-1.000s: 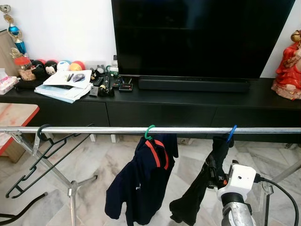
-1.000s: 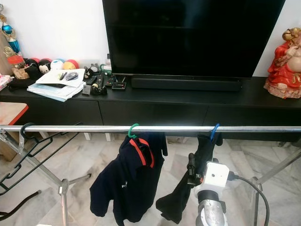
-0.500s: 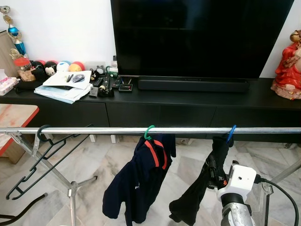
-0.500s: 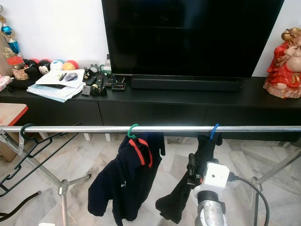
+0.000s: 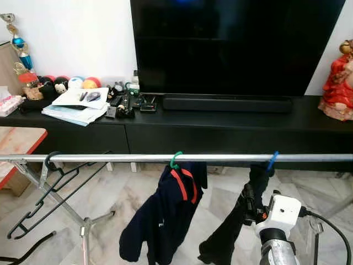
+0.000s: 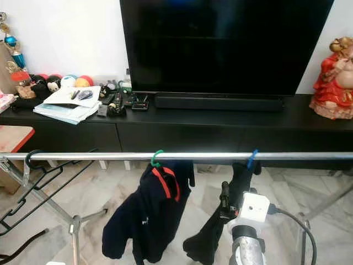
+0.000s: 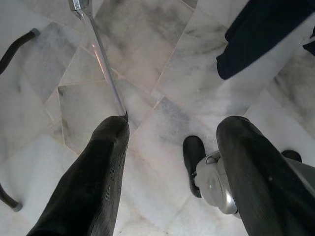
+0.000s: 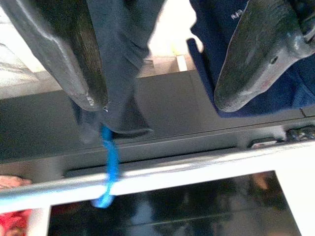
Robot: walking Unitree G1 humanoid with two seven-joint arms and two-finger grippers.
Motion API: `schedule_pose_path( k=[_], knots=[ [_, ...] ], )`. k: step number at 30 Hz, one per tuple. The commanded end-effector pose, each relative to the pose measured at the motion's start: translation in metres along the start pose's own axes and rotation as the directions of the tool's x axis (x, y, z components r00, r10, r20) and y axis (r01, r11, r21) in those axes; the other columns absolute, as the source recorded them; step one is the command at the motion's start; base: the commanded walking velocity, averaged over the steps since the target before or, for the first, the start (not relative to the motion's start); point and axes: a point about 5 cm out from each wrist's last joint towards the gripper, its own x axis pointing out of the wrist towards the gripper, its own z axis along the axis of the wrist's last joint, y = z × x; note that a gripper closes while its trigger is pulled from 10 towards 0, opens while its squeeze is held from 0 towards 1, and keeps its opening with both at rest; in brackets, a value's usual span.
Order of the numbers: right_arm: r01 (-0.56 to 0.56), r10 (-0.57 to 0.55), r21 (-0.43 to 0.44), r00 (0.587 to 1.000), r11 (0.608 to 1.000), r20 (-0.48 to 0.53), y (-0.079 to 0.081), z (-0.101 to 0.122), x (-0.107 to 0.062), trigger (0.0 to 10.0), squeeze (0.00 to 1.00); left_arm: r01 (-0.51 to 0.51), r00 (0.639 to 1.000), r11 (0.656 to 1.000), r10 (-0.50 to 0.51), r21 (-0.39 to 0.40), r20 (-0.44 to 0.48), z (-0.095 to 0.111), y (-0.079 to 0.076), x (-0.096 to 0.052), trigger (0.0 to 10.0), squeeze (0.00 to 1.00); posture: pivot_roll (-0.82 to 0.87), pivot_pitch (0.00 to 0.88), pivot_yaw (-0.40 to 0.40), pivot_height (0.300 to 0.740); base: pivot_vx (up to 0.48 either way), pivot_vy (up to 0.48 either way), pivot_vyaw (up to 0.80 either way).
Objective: Hang hanger
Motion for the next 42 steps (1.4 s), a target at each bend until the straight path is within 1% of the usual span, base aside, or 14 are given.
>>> schedule_pose_path(
  k=[1, 13, 19, 23, 24, 25, 28, 29, 30, 34, 36, 38, 39, 42],
  knots=[
    [-0.013, 0.013, -0.007, 1.0, 1.0, 0.016, 0.004, 0.005, 0.002, 10.0, 0.0, 0.003, 1.0, 1.0, -0.003, -0.007, 0.005, 0.0, -0.001, 0.0, 10.0, 0.0, 0.03, 0.0, 0.009, 0.74, 0.3, 0.0, 0.0],
    [-0.015, 0.015, -0.007, 1.0, 1.0, 0.018, 0.004, 0.005, 0.002, 10.0, 0.0, 0.008, 1.0, 1.0, -0.008, -0.005, 0.007, 0.0, -0.002, 0.0, 10.0, 0.0, 0.03, 0.0, 0.005, 0.74, 0.301, 0.0, 0.0],
    [0.017, -0.017, -0.011, 1.0, 1.0, 0.023, 0.001, 0.004, -0.003, 10.0, 0.0, 0.027, 0.999, 1.0, -0.027, -0.014, 0.017, 0.0, -0.004, 0.0, 10.0, 0.0, 0.04, 0.0, 0.001, 0.74, 0.0, 0.0, 0.0],
    [0.087, -0.087, -0.017, 0.996, 0.996, 0.019, -0.008, 0.002, -0.018, 10.0, 0.0, 0.027, 1.0, 1.0, -0.027, -0.012, 0.012, -0.003, -0.004, -0.001, 10.0, 0.0, 0.03, 0.0, 0.0, 0.74, 0.0, 0.0, 0.0],
    [0.087, -0.087, -0.017, 0.996, 0.996, 0.019, -0.008, 0.002, -0.018, 10.0, 0.0, 0.027, 1.0, 1.0, -0.027, -0.012, 0.012, -0.003, -0.004, -0.001, 10.0, 0.0, 0.03, 0.0, 0.0, 0.74, 0.0, 0.0, 0.0],
    [0.122, -0.122, -0.02, 0.993, 0.992, 0.002, -0.014, -0.001, -0.027, 10.0, 0.0, 0.027, 1.0, 1.0, -0.027, -0.01, 0.01, -0.003, -0.003, -0.002, 10.0, 0.0, 0.04, 0.004, -0.001, 0.74, 0.0, 0.0, 0.0],
    [0.128, -0.129, -0.028, 0.991, 0.991, -0.04, -0.018, -0.006, -0.04, 10.0, 0.0, 0.026, 1.0, 1.0, -0.026, -0.007, 0.005, -0.005, -0.001, -0.003, 10.0, 0.0, 0.03, 0.006, -0.001, 0.74, 0.0, 0.0, 0.0],
    [0.127, -0.128, -0.03, 0.991, 0.991, -0.043, -0.019, -0.006, -0.041, 10.0, 0.0, 0.026, 1.0, 1.0, -0.026, -0.007, 0.005, -0.005, -0.001, -0.003, 10.0, 0.0, 0.03, 0.006, -0.001, 0.74, 0.0, 0.0, 0.0],
    [0.122, -0.126, -0.047, 0.989, 0.991, -0.075, -0.021, -0.009, -0.043, 10.0, 0.0, 0.027, 1.0, 1.0, -0.027, -0.005, 0.003, -0.005, -0.001, -0.003, 10.0, 0.0, 0.03, 0.005, 0.0, 0.74, 0.0, 0.0, 0.0],
    [0.098, -0.103, -0.059, 0.989, 0.993, -0.102, -0.023, -0.01, -0.041, 10.0, 0.0, 0.028, 1.0, 1.0, -0.028, -0.003, 0.003, -0.004, -0.001, -0.002, 10.0, 0.0, 0.03, 0.004, 0.0, 0.74, 0.0, 0.0, 0.0],
    [0.091, -0.108, -0.101, 0.977, 0.991, -0.184, -0.024, -0.015, -0.036, 10.0, 0.0, 0.033, 0.999, 0.999, -0.033, 0.0, 0.006, -0.003, -0.003, -0.002, 10.0, 0.0, 0.03, 0.003, -0.001, 0.74, 0.0, 0.0, 0.0],
    [0.07, -0.097, -0.122, 0.969, 0.99, -0.227, -0.023, -0.019, -0.033, 10.0, 0.0, 0.034, 0.999, 0.999, -0.034, 0.002, 0.008, -0.002, -0.004, -0.001, 10.0, 0.0, 0.03, 0.003, -0.001, 0.74, 0.0, 0.0, 0.0],
    [0.06, -0.078, -0.082, 0.97, 0.995, -0.23, -0.02, -0.018, -0.029, 10.0, 0.0, 0.035, 0.999, 0.999, -0.035, 0.002, 0.009, -0.002, -0.004, -0.001, 10.0, 0.0, 0.03, 0.001, -0.001, 0.74, 0.0, 0.0, 0.0],
    [0.03, -0.046, -0.063, 0.964, 0.998, -0.263, -0.013, -0.016, -0.02, 10.0, 0.0, 0.035, 0.999, 0.999, -0.035, 0.004, 0.012, -0.001, -0.004, -0.001, 10.0, 0.0, 0.04, 0.0, -0.002, 0.74, 0.0, 0.0, 0.0]
  ],
)
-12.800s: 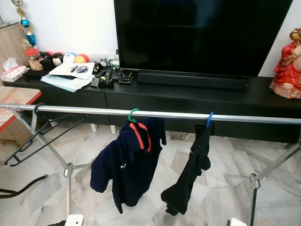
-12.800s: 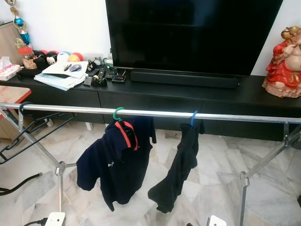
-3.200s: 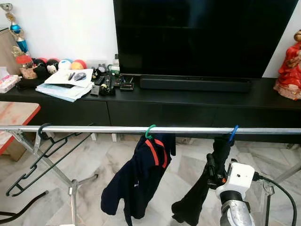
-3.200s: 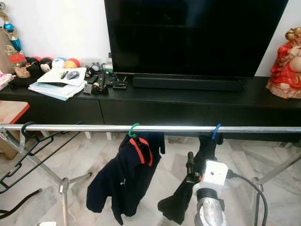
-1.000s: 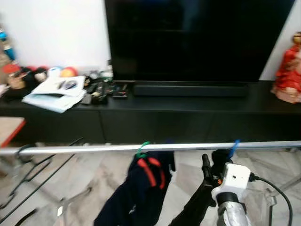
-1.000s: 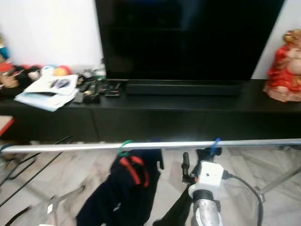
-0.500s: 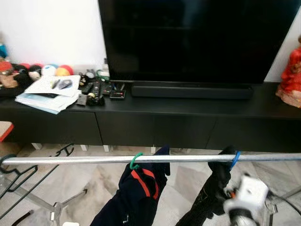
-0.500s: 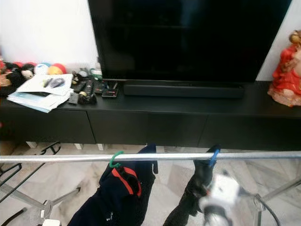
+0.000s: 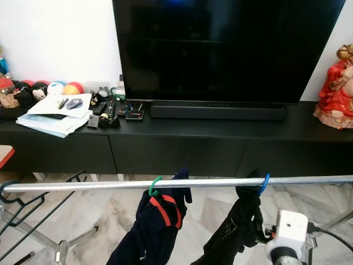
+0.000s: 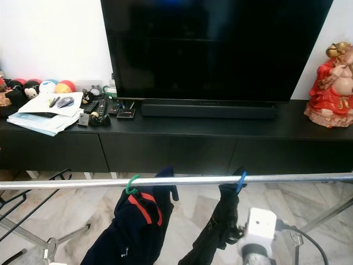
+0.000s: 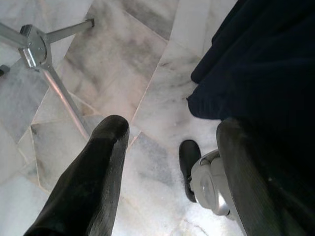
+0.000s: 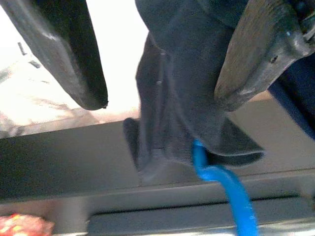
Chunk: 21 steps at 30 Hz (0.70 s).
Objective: Hang hanger
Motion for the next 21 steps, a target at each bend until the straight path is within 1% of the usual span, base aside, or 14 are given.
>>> schedule_pose_path(
  k=[1, 5, 8, 10, 12, 13, 16, 18, 21],
  knots=[
    [-0.03, 0.031, 0.017, 0.999, 0.999, -0.032, 0.007, 0.001, 0.005, 10.0, 0.0, -0.002, 1.0, 1.0, 0.002, 0.001, -0.007, 0.0, 0.0, 0.0, 10.0, 0.0, 0.04, 0.0, -0.002, 0.74, 0.0, 0.0, 0.0],
    [-0.051, 0.052, 0.014, 0.998, 0.999, -0.045, 0.011, 0.004, 0.01, 10.0, 0.0, -0.008, 1.0, 1.0, 0.008, -0.001, -0.007, 0.0, 0.001, 0.0, 10.0, 0.0, 0.04, 0.0, -0.004, 0.74, 0.0, 0.0, 0.0],
    [-0.065, 0.066, 0.017, 0.996, 0.998, -0.051, 0.014, 0.005, 0.01, 10.0, 0.0, -0.01, 1.0, 1.0, 0.01, -0.002, -0.006, 0.0, 0.002, 0.0, 10.0, 0.0, 0.04, 0.0, -0.004, 0.74, 0.0, 0.0, 0.0],
    [-0.1, 0.102, 0.031, 0.993, 0.995, -0.059, 0.018, 0.006, 0.008, 10.0, 0.0, -0.012, 1.0, 1.0, 0.012, -0.002, -0.007, 0.0, 0.003, 0.0, 10.0, 0.0, 0.04, 0.0, -0.004, 0.74, 0.0, 0.0, 0.0],
    [-0.119, 0.121, 0.023, 0.99, 0.993, -0.07, 0.02, 0.006, 0.006, 10.0, 0.0, -0.012, 1.0, 1.0, 0.012, -0.003, -0.007, 0.001, 0.003, 0.0, 10.0, 0.0, 0.04, 0.0, -0.004, 0.74, 0.0, 0.0, 0.0],
    [-0.133, 0.134, 0.018, 0.986, 0.991, -0.096, 0.021, 0.002, 0.003, 10.0, 0.0, -0.012, 1.0, 1.0, 0.012, -0.002, -0.007, 0.001, 0.003, 0.0, 10.0, 0.0, 0.04, 0.0, -0.002, 0.74, 0.0, 0.0, 0.0],
    [-0.117, 0.117, 0.005, 0.985, 0.993, -0.13, 0.018, -0.003, 0.002, 10.0, 0.0, -0.011, 1.0, 1.0, 0.011, -0.001, -0.01, 0.0, 0.003, 0.0, 10.0, 0.0, 0.04, 0.0, -0.002, 0.74, 0.0, 0.0, 0.0],
    [-0.079, 0.077, -0.005, 0.983, 0.997, -0.167, 0.013, -0.009, 0.003, 10.0, 0.0, -0.007, 1.0, 1.0, 0.007, 0.001, -0.011, 0.001, 0.002, 0.001, 10.0, 0.0, 0.03, 0.002, 0.001, 0.74, 0.0, 0.0, 0.0],
    [-0.069, 0.065, -0.013, 0.981, 0.998, -0.185, 0.012, -0.011, 0.005, 10.0, 0.0, -0.004, 1.0, 1.0, 0.004, 0.001, -0.01, 0.002, 0.001, 0.001, 10.0, 0.0, 0.03, 0.0, 0.001, 0.74, 0.0, 0.0, 0.0]
  ],
)
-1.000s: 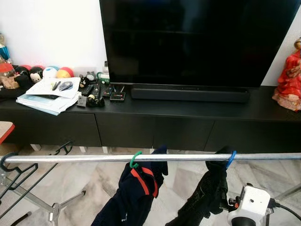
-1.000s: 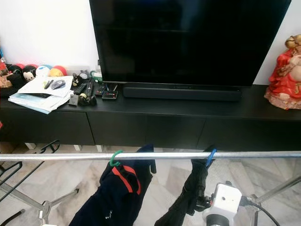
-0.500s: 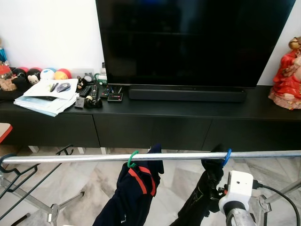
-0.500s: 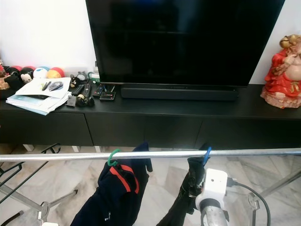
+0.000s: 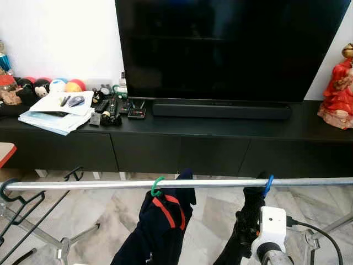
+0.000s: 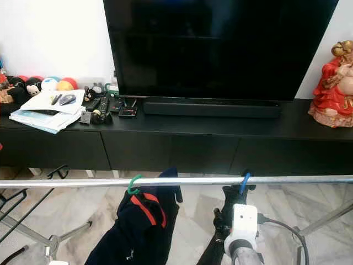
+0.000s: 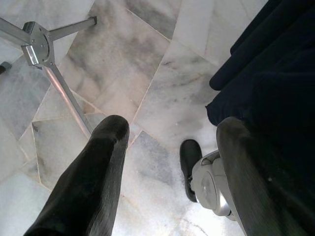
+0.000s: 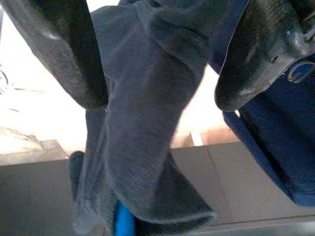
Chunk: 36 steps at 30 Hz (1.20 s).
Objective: Hang hanger
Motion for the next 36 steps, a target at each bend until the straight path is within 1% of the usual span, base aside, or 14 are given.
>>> schedule_pose_path(
  k=[1, 10, 15, 18, 20, 22, 25, 26, 31, 32, 33, 36],
  knots=[
    [0.02, -0.02, -0.006, 1.0, 1.0, -0.022, -0.003, -0.001, 0.003, 10.0, 0.0, 0.0, 1.0, 1.0, 0.0, 0.001, -0.01, 0.0, 0.001, 0.0, 10.0, 0.0, 0.04, 0.002, -0.001, 0.74, 0.0, 0.0, 0.0],
    [0.098, -0.095, 0.028, 0.992, 0.995, -0.084, -0.008, -0.008, 0.008, 10.0, 0.0, 0.003, 1.0, 1.0, -0.003, 0.003, -0.019, -0.003, 0.001, -0.001, 10.0, 0.0, 0.04, 0.001, 0.0, 0.74, 0.0, 0.0, 0.0],
    [0.139, -0.136, 0.03, 0.987, 0.99, -0.082, -0.012, -0.008, 0.008, 10.0, 0.0, 0.002, 1.0, 1.0, -0.002, 0.002, -0.023, -0.004, 0.001, -0.001, 10.0, 0.0, 0.04, 0.004, 0.001, 0.74, 0.0, 0.0, 0.0],
    [0.122, -0.119, 0.039, 0.991, 0.992, -0.069, -0.01, -0.006, 0.009, 10.0, 0.0, 0.002, 1.0, 1.0, -0.002, 0.003, -0.023, -0.004, 0.001, -0.001, 10.0, 0.0, 0.04, 0.004, 0.001, 0.74, 0.0, 0.0, 0.0],
    [0.092, -0.09, 0.056, 0.995, 0.994, -0.045, -0.007, -0.002, 0.011, 10.0, 0.0, 0.002, 1.0, 1.0, -0.002, 0.005, -0.023, -0.004, 0.001, -0.001, 10.0, 0.0, 0.04, 0.002, 0.002, 0.74, 0.0, 0.0, 0.0],
    [0.079, -0.077, 0.048, 0.996, 0.996, -0.038, -0.005, -0.001, 0.012, 10.0, 0.0, 0.003, 1.0, 1.0, -0.002, 0.006, -0.022, -0.003, 0.001, -0.001, 10.0, 0.0, 0.04, 0.002, 0.002, 0.74, 0.0, 0.0, 0.0],
    [0.069, -0.068, 0.041, 0.997, 0.997, -0.043, -0.002, 0.0, 0.016, 10.0, 0.0, 0.003, 1.0, 1.0, -0.003, 0.007, -0.021, -0.002, 0.001, 0.0, 10.0, 0.0, 0.04, 0.0, 0.002, 0.74, 0.0, 0.0, 0.0],
    [0.063, -0.061, 0.036, 0.997, 0.997, -0.05, -0.001, -0.001, 0.019, 10.0, 0.0, 0.003, 1.0, 1.0, -0.002, 0.008, -0.02, -0.002, 0.001, 0.0, 10.0, 0.0, 0.04, 0.0, 0.002, 0.74, 0.0, 0.0, 0.0],
    [0.05, -0.049, 0.013, 0.996, 0.999, -0.069, -0.002, -0.002, 0.028, 10.0, 0.0, 0.003, 1.0, 1.0, -0.003, 0.009, -0.019, -0.001, 0.0, 0.0, 10.0, 0.0, 0.05, 0.0, 0.002, 0.74, 0.0, 0.0, 0.0],
    [0.048, -0.047, 0.012, 0.996, 0.999, -0.07, -0.002, -0.002, 0.029, 2.6, 0.0, 0.003, 1.0, 1.0, -0.003, 0.009, -0.019, -0.001, 0.0, 0.0, 10.0, 0.0, 0.05, 0.0, 0.002, 0.74, 0.0, 0.0, 0.0],
    [0.044, -0.043, 0.014, 0.996, 0.999, -0.074, -0.002, -0.003, 0.031, 0.0, 0.0, 0.003, 1.0, 1.0, -0.003, 0.009, -0.02, -0.001, 0.0, 0.0, 10.0, 0.0, 0.05, 0.0, 0.003, 0.74, 0.0, 0.0, 0.0],
    [0.042, -0.041, 0.011, 0.996, 0.999, -0.078, -0.002, -0.004, 0.034, 0.0, 0.0, 0.005, 1.0, 1.0, -0.005, 0.011, -0.021, -0.002, -0.001, 0.0, 10.0, 0.0, 0.05, 0.0, 0.003, 0.74, 0.0, 0.0, 0.0]
  ],
)
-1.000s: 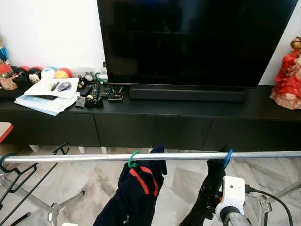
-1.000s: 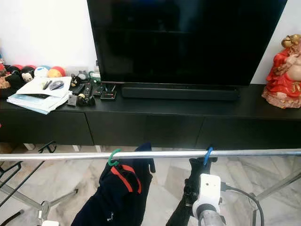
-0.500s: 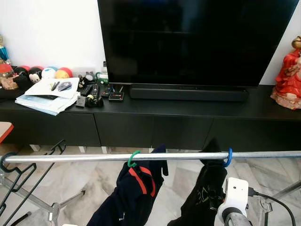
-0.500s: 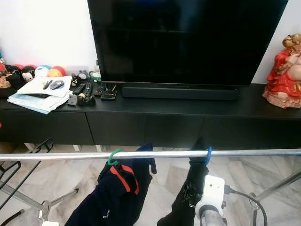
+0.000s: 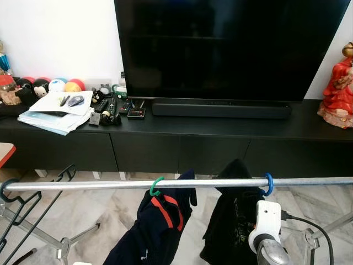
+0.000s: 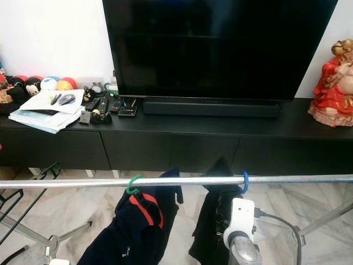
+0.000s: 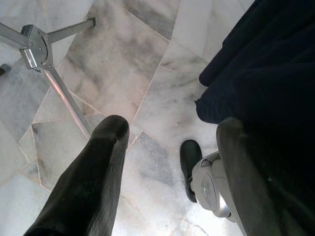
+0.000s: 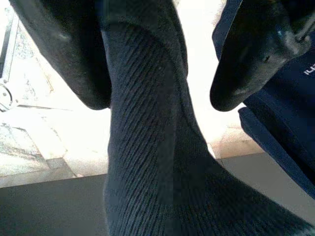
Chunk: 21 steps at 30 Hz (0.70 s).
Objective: Hang hanger
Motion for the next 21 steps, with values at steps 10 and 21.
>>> schedule_pose_path(
  k=[10, 21],
  knots=[
    [-0.015, 0.015, 0.004, 0.999, 1.0, 0.039, 0.003, 0.01, 0.014, 10.0, 0.0, 0.004, 1.0, 1.0, -0.004, 0.011, -0.017, -0.002, -0.001, 0.0, 10.0, 0.0, 0.06, 0.0, 0.011, 0.74, 0.0, 0.0, 0.0],
    [-0.031, 0.03, 0.02, 0.997, 0.999, 0.076, 0.008, 0.012, 0.018, 9.5, 0.0, 0.003, 1.0, 1.0, -0.002, 0.018, -0.019, -0.003, 0.001, -0.001, 10.0, 0.0, 0.06, 0.0, 0.015, 0.74, 0.0, 0.0, 0.0]
  ],
)
